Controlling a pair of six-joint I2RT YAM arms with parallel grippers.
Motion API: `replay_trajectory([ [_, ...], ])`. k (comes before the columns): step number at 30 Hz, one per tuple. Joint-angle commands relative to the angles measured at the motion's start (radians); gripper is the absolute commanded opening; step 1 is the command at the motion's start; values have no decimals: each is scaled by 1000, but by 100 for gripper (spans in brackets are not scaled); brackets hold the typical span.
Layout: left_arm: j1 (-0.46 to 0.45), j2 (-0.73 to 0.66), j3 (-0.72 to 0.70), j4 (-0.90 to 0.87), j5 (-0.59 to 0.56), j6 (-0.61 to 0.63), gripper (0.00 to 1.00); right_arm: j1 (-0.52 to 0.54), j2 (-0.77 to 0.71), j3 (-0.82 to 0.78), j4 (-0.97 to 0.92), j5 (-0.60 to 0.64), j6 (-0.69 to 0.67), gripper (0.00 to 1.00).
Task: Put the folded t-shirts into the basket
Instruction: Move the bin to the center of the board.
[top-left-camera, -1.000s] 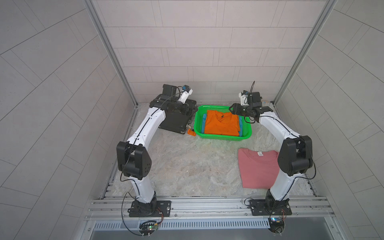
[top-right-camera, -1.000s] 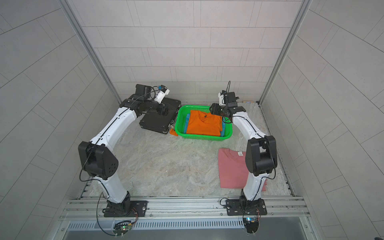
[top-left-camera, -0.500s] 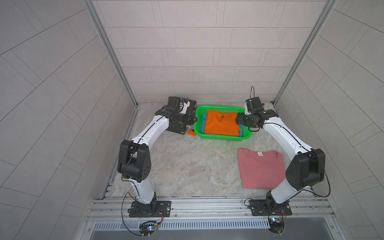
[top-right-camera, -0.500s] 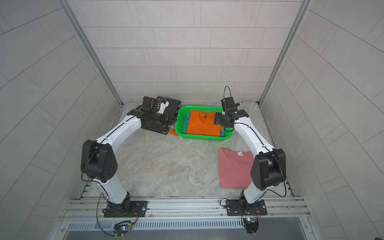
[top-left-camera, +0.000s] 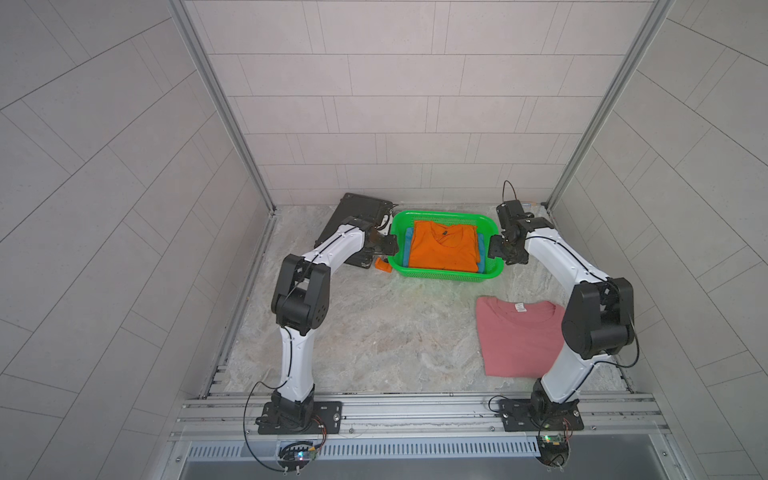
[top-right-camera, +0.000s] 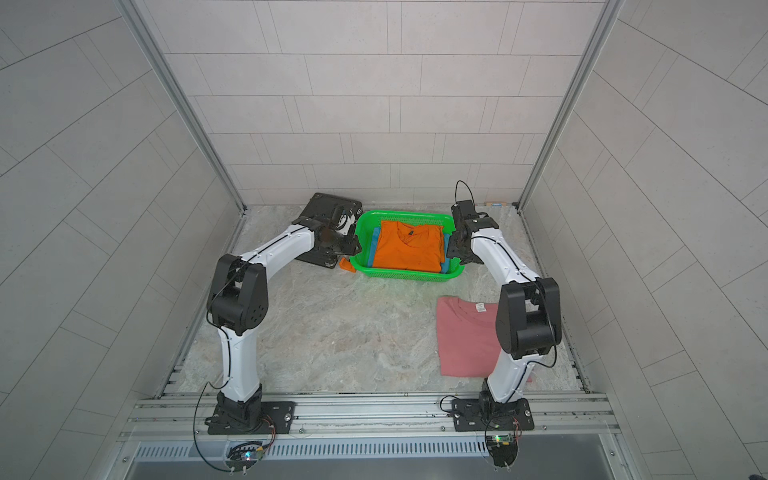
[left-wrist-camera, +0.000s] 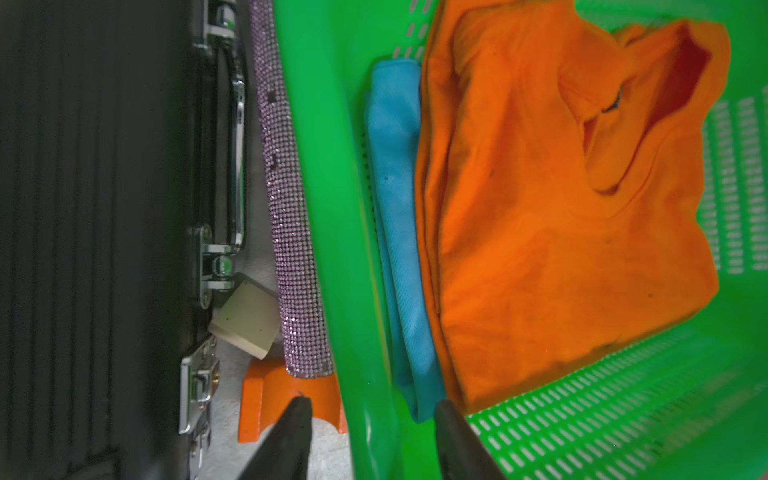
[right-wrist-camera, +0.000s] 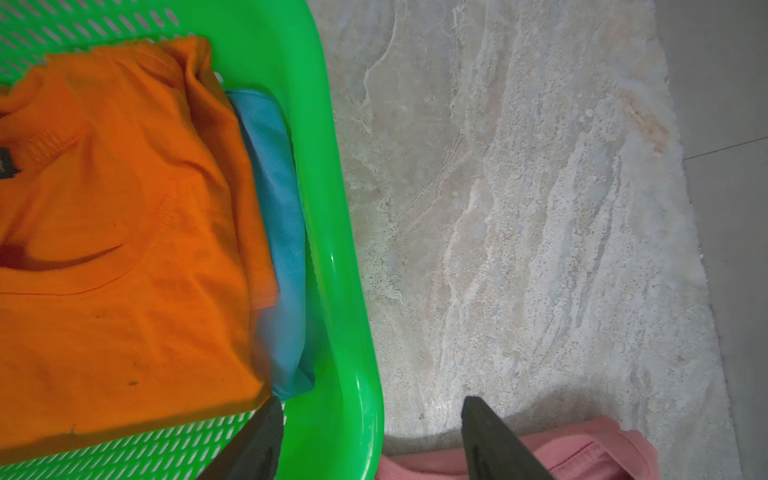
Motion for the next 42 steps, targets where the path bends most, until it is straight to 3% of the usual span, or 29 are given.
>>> replay_trajectory([
  [1, -15, 23, 39, -20, -19, 4, 40, -24, 40, 32, -19, -26, -26, 68],
  [16, -92, -37, -31, -34, -10, 13, 27, -66, 27, -47, -11, -85, -77, 52],
  [22, -96, -125, -150, -42, -23, 42, 27, -65, -33, -130, 15, -156, -90, 38],
  [26, -93, -195, -246, -42, -40, 76, 27, -61, -91, -170, 0, -181, -82, 38],
  [31, -93, -287, -359, -28, -45, 105, 28, -56, -215, -173, -14, -138, -56, 53],
  [33, -92, -317, -386, -27, -39, 114, 33, -57, -252, -157, 4, -169, -65, 54],
  [37, -80, -363, -367, -66, 18, 108, 59, -56, -291, -157, 71, -208, -56, 58],
  [40, -71, -375, -285, -137, 55, 113, 73, -61, -290, -137, 25, -122, -4, 65],
  [42, -68, -397, -221, -185, 66, 116, 90, -72, -322, -170, -67, 5, 82, 69],
])
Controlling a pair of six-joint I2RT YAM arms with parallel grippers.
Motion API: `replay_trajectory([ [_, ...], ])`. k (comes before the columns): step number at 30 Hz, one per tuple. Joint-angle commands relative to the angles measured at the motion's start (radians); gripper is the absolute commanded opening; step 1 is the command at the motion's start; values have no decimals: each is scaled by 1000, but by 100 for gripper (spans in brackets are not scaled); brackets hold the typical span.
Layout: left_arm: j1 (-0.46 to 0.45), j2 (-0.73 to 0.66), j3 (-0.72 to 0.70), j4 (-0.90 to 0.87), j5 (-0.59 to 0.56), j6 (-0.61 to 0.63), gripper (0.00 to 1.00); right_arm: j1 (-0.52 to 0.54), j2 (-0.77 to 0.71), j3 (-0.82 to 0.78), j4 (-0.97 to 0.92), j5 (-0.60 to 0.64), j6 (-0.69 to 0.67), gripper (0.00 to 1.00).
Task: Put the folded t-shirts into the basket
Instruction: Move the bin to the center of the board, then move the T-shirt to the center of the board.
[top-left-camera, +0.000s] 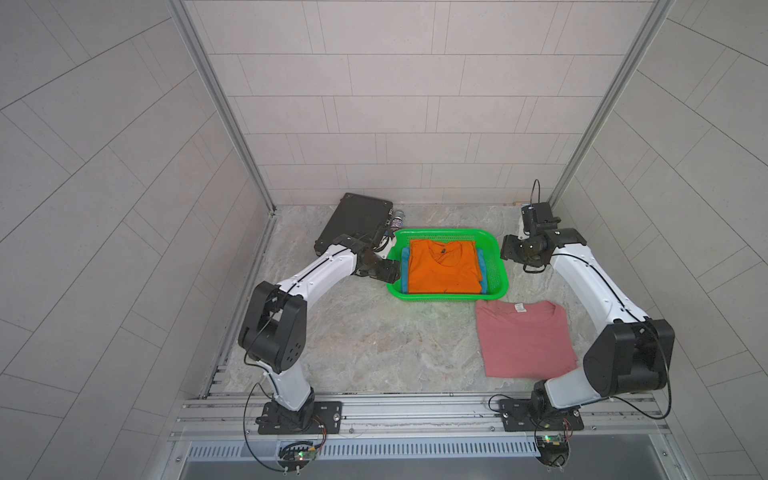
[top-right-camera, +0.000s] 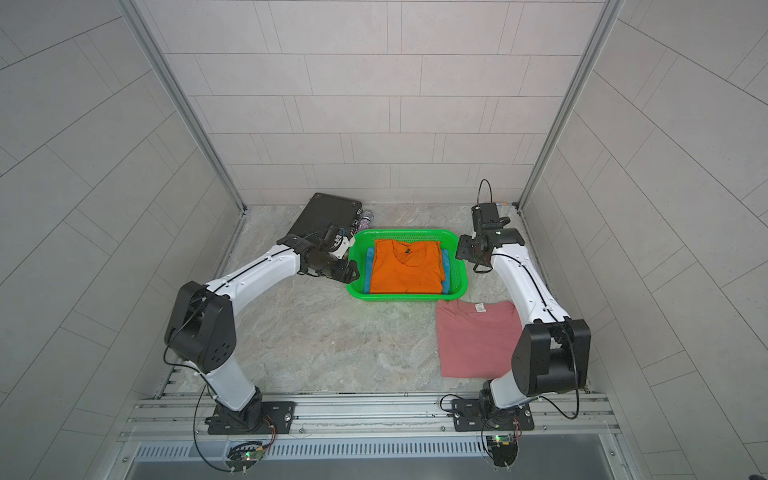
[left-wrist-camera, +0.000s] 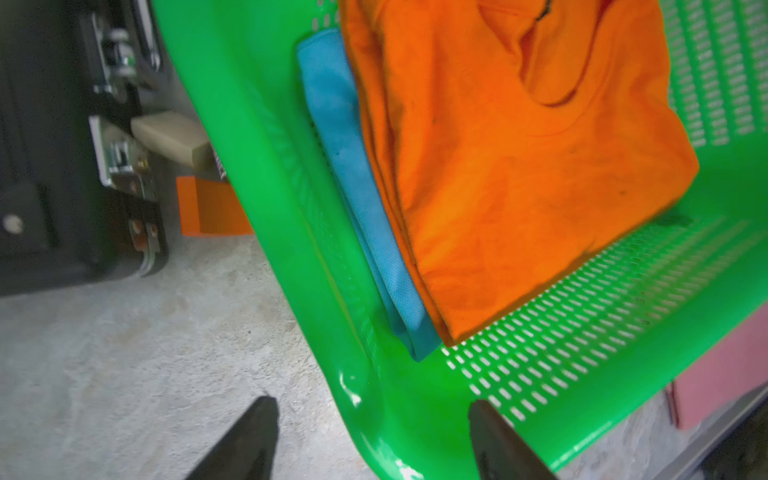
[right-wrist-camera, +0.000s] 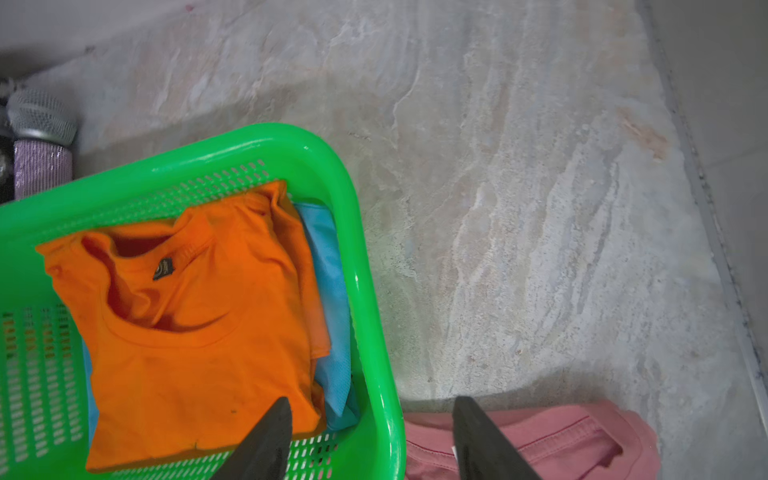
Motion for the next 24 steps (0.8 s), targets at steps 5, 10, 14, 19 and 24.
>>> replay_trajectory([
  [5, 10, -126, 123, -120, 81, 28, 100, -24, -296, -319, -48, 1, 176, 57],
  [10, 46, -195, 108, -132, 20, 66, 100, 25, -398, -471, -115, -168, 264, 44],
  [14, 93, -254, 66, -101, -110, 86, 100, 80, -404, -604, -65, -176, 378, 41],
  [19, 244, -316, 14, -84, -24, 33, 100, 146, -376, -751, 74, -202, 472, 39],
  [24, 364, -371, -31, -78, -28, 36, 100, 211, -269, -780, 118, -231, 460, 37],
])
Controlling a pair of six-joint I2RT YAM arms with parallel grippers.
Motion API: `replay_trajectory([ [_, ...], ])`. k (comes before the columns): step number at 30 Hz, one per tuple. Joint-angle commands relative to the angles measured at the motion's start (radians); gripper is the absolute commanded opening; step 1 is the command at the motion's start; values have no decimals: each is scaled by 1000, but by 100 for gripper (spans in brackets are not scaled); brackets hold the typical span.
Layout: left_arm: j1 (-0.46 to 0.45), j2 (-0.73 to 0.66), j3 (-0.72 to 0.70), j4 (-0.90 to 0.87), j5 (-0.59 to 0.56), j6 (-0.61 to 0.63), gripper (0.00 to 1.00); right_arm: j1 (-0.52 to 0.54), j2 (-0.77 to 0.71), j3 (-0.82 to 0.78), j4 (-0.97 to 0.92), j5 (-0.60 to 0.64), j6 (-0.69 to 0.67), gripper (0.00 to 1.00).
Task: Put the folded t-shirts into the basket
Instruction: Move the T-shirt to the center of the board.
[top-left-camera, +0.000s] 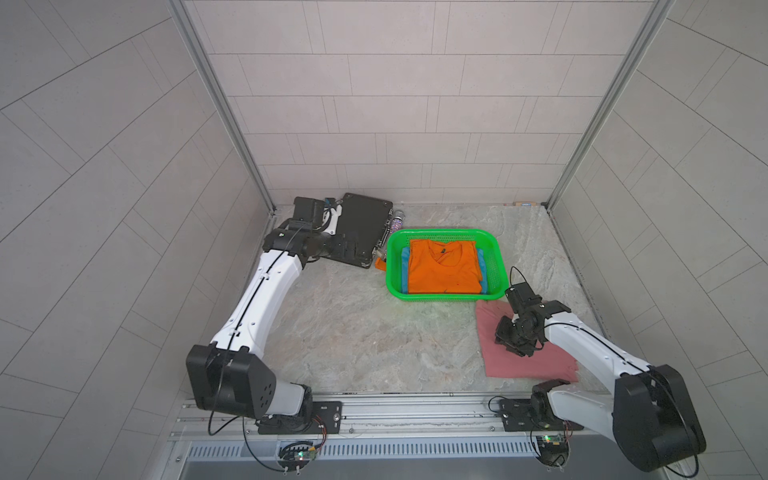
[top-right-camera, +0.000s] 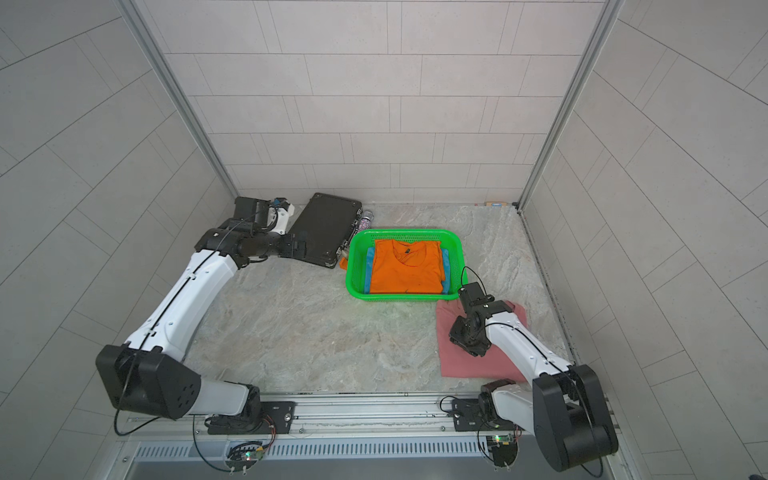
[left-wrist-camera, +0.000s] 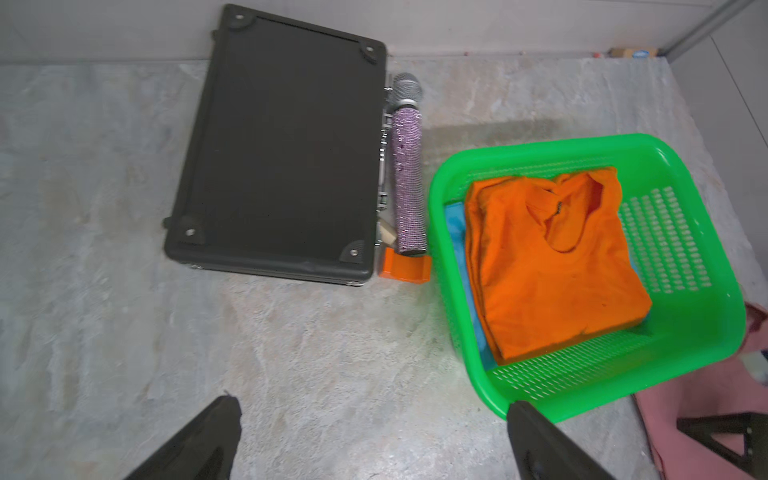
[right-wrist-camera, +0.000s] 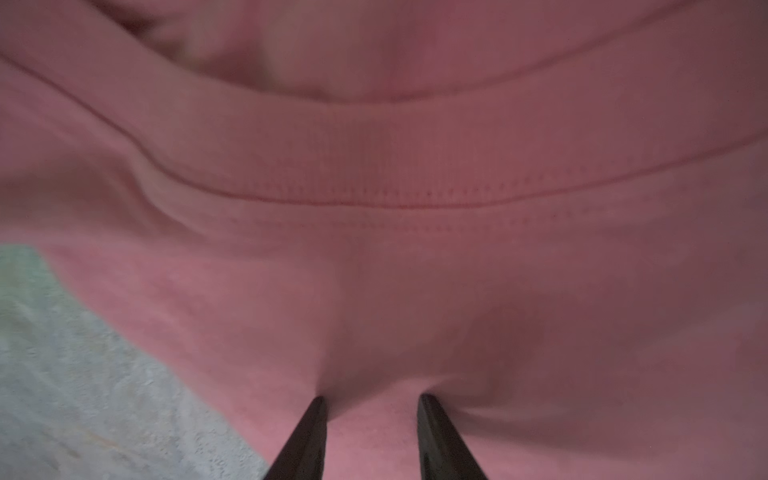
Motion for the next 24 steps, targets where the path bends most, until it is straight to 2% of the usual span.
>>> replay_trajectory([
  [1, 50, -54, -41, 9, 5, -5, 100, 60, 53, 12, 63, -27, 28, 36],
  [7, 130, -99, -109, -2, 0, -3, 100, 183, 161, 41, 89, -70, 25, 36],
  [13, 186, -127, -164, -6, 29, -3, 100, 435, 282, 128, 64, -92, 17, 35],
  [17, 204, -143, -186, -6, 34, -3, 100, 586, 299, 163, 61, -106, 38, 35],
  [20, 213, -148, -196, 0, 42, -10, 100, 666, 349, 214, 126, -127, 9, 35],
  [24, 230, -147, -204, 9, 46, -15, 100, 758, 495, 322, 140, -129, -6, 35],
])
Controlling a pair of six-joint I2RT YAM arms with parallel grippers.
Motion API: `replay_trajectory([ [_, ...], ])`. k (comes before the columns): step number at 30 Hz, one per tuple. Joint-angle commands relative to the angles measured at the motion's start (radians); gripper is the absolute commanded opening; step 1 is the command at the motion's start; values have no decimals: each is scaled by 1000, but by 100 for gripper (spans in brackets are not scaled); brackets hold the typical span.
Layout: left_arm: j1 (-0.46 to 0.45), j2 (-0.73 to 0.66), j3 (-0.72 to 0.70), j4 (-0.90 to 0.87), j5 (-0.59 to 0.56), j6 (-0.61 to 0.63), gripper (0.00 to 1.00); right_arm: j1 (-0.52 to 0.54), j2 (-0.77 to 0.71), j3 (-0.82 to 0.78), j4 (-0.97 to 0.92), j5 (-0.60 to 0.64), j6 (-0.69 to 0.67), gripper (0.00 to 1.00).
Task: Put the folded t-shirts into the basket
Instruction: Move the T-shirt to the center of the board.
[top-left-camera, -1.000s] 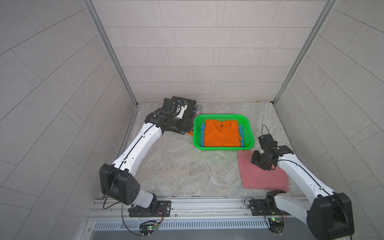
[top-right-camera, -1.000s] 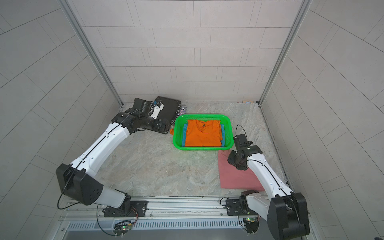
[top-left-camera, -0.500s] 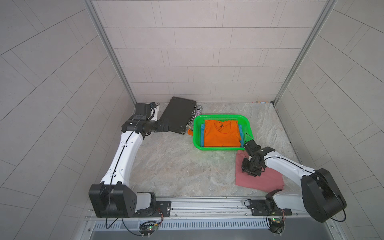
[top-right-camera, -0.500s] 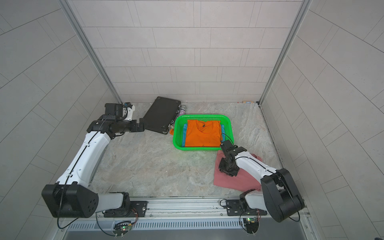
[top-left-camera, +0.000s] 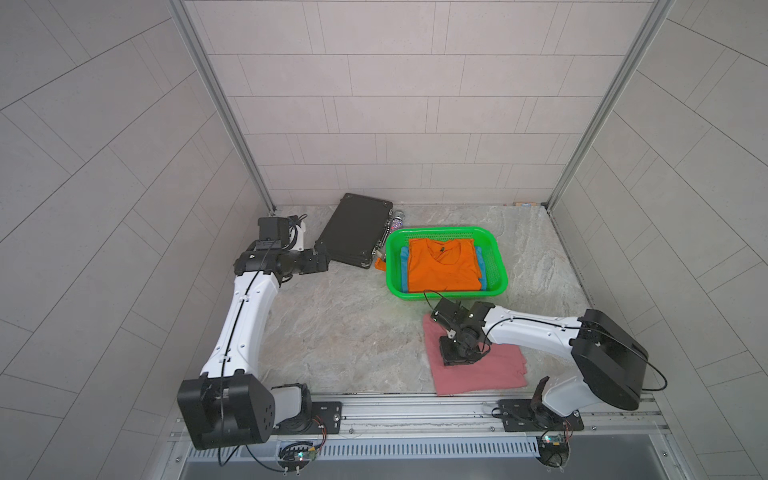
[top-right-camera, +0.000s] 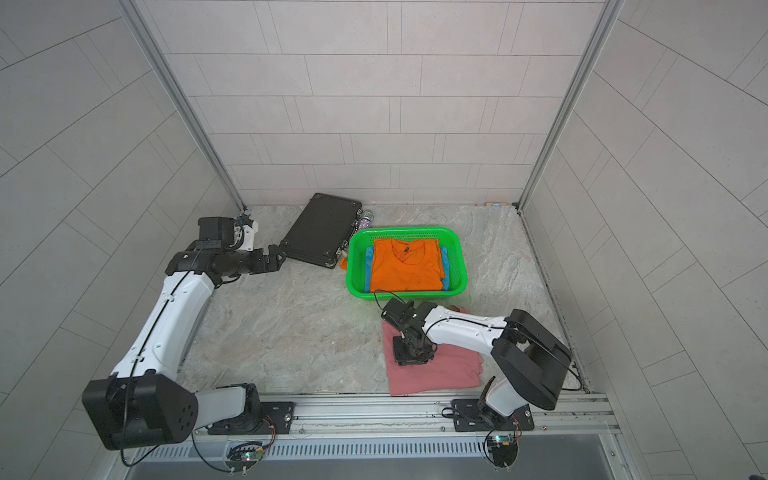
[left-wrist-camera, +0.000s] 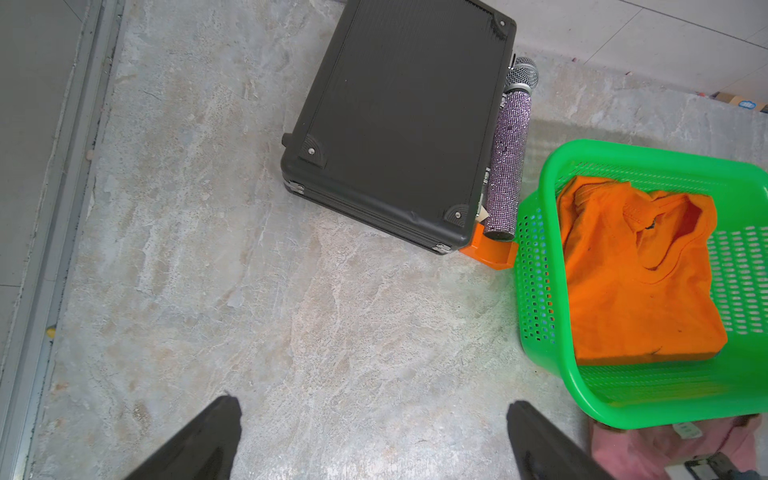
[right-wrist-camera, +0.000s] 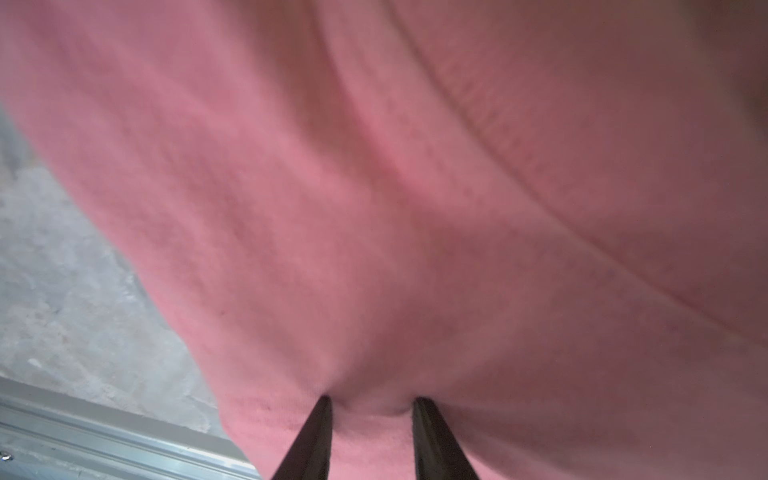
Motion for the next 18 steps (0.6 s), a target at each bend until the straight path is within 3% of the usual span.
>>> replay_trajectory([
  [1, 23, -14, -25, 13, 19, -14, 100, 74, 146, 50, 106, -61, -19, 35],
  [5, 48, -29, -82, 30, 38, -45, 100, 125, 214, 177, 67, -51, -66, 36],
  [13, 102, -46, -189, 79, 134, -110, 100, 127, 357, 339, 127, -200, -159, 39],
  [18, 128, -16, -240, 105, 241, -147, 100, 124, 430, 470, 176, -261, -235, 47],
])
